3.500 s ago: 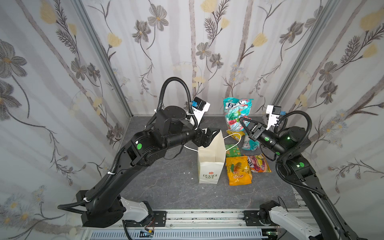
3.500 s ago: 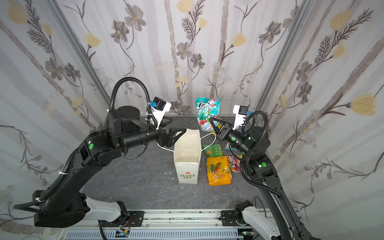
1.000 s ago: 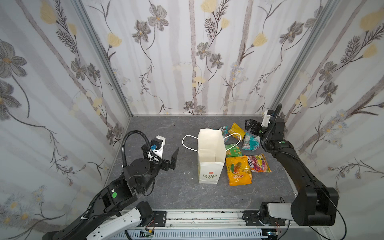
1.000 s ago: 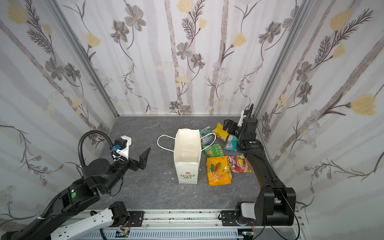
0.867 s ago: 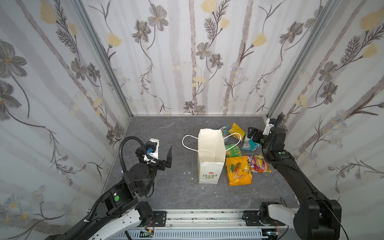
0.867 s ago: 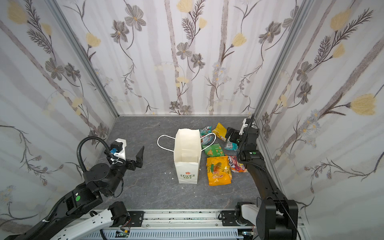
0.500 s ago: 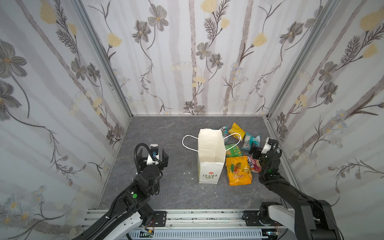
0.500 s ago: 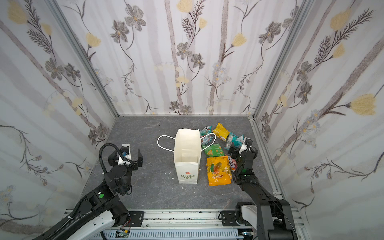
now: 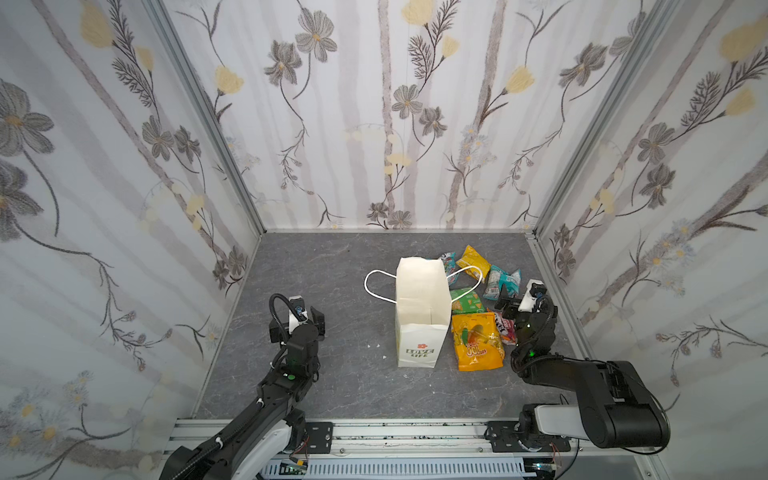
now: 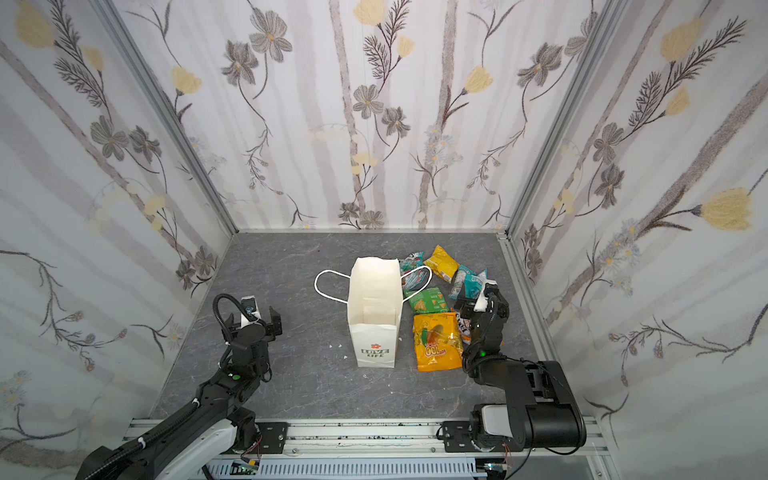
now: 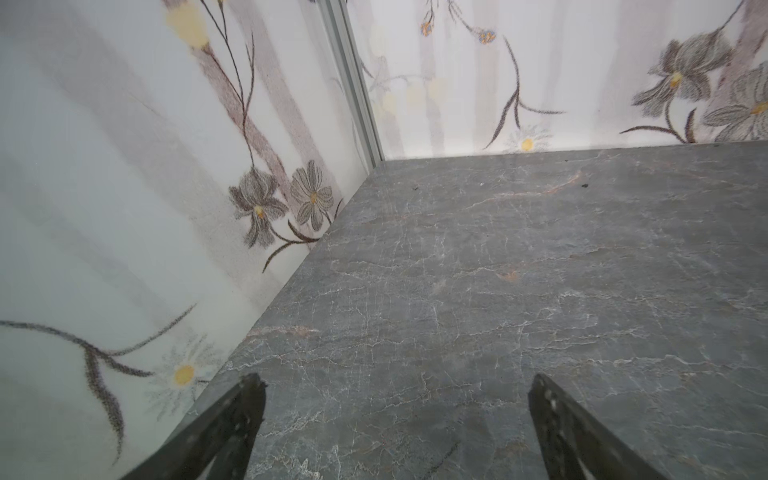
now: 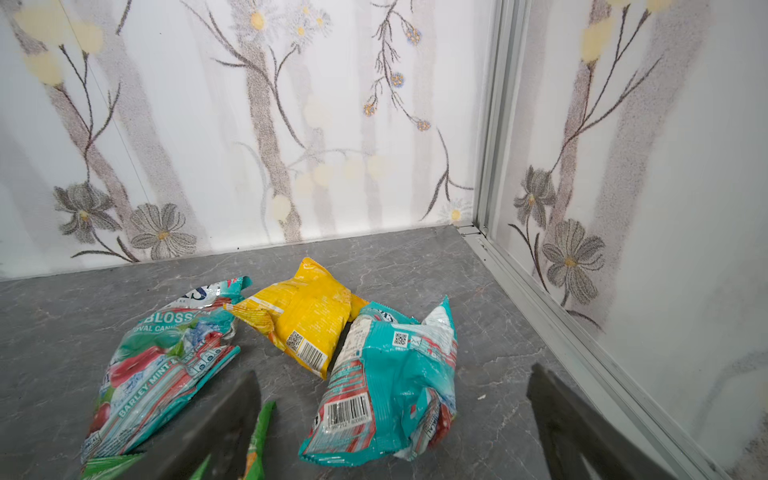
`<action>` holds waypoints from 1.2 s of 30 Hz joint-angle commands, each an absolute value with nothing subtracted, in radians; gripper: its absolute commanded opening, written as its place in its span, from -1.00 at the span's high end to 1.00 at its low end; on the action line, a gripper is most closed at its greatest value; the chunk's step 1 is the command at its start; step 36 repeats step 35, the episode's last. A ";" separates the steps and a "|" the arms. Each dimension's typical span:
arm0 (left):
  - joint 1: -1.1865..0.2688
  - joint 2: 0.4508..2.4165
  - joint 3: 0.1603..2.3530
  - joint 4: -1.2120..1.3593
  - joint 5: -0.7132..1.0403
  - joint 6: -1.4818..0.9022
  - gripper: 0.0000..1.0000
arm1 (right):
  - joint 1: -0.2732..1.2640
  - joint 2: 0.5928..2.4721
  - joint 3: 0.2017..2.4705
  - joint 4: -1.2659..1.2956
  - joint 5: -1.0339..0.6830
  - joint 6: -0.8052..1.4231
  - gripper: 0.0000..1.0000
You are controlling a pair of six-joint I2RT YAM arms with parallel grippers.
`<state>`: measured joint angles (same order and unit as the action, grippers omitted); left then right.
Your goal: Take the snacks out of the paper bag
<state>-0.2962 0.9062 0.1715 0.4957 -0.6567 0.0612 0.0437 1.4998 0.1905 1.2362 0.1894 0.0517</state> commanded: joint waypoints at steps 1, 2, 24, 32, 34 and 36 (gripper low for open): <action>-0.208 1.047 0.178 0.734 -0.446 -0.009 -1.00 | 0.042 1.507 0.192 1.327 0.176 0.029 -0.99; -0.183 1.105 0.191 0.769 -0.399 -0.013 -1.00 | 0.042 1.505 0.192 1.323 0.176 0.030 -0.99; -0.002 1.569 0.369 0.950 -0.123 -0.045 -1.00 | 0.042 1.506 0.193 1.322 0.176 0.030 -0.99; -0.003 1.569 0.372 0.948 -0.127 -0.043 -1.00 | 0.045 1.508 0.199 1.312 0.174 0.025 -0.99; -0.003 1.570 0.371 0.948 -0.127 -0.044 -1.00 | 0.048 1.505 0.191 1.324 0.173 0.022 -0.99; -0.003 1.569 0.371 0.947 -0.127 -0.044 -1.00 | 0.050 1.502 0.181 1.339 0.169 0.019 -0.99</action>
